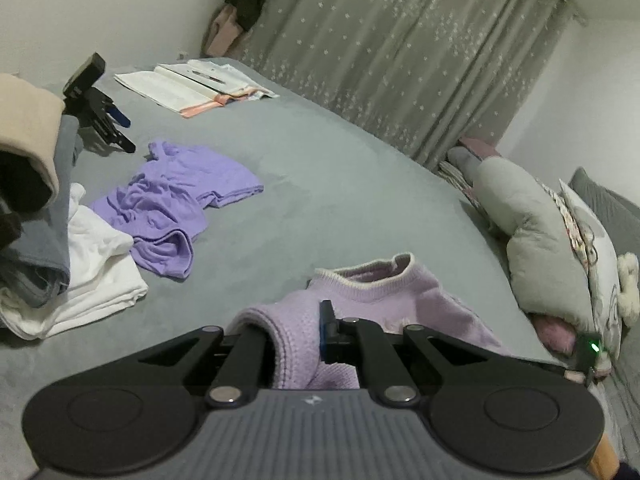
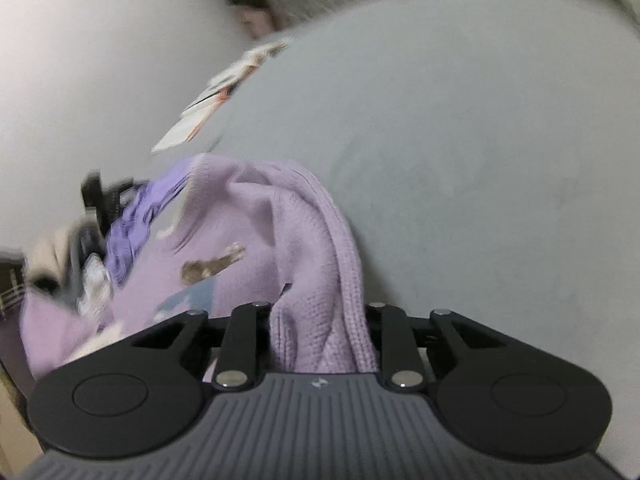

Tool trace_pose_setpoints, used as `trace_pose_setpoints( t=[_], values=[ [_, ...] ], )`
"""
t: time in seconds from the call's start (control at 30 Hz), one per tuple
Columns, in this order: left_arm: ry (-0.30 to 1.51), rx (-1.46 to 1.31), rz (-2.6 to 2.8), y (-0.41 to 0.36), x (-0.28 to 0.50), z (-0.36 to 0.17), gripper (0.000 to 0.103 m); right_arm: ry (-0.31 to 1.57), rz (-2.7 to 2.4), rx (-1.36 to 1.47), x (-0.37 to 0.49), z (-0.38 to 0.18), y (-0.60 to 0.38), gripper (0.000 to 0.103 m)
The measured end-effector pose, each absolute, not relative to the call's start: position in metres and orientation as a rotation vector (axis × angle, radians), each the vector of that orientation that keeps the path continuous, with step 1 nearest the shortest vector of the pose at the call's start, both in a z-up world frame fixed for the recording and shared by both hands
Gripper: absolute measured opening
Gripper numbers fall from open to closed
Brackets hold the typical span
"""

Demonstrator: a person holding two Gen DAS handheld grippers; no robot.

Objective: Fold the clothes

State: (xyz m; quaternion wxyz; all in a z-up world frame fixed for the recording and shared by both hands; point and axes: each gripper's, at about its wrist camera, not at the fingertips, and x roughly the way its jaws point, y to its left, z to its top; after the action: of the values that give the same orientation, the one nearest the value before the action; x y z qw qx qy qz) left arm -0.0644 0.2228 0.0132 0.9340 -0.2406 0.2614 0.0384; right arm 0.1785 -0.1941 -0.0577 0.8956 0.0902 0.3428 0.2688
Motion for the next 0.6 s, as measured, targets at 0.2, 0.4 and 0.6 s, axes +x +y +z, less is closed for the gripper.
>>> trace_pose_setpoints(
  t=[0.2,0.4,0.6],
  values=[
    [0.385,-0.539,0.025,0.197,-0.082,0.072,0.004,0.232,0.337,-0.294,0.063,0.051,-0.205,0.023],
    [0.16,-0.509,-0.164,0.176,-0.127,0.175,0.004,-0.198,0.071,-0.443,-0.07,0.145,-0.253,0.023],
    [-0.058,-0.439,-0.265,0.122,-0.187,0.245,0.004,-0.335,0.033,-0.372,-0.178,0.202,-0.307,0.023]
  ],
)
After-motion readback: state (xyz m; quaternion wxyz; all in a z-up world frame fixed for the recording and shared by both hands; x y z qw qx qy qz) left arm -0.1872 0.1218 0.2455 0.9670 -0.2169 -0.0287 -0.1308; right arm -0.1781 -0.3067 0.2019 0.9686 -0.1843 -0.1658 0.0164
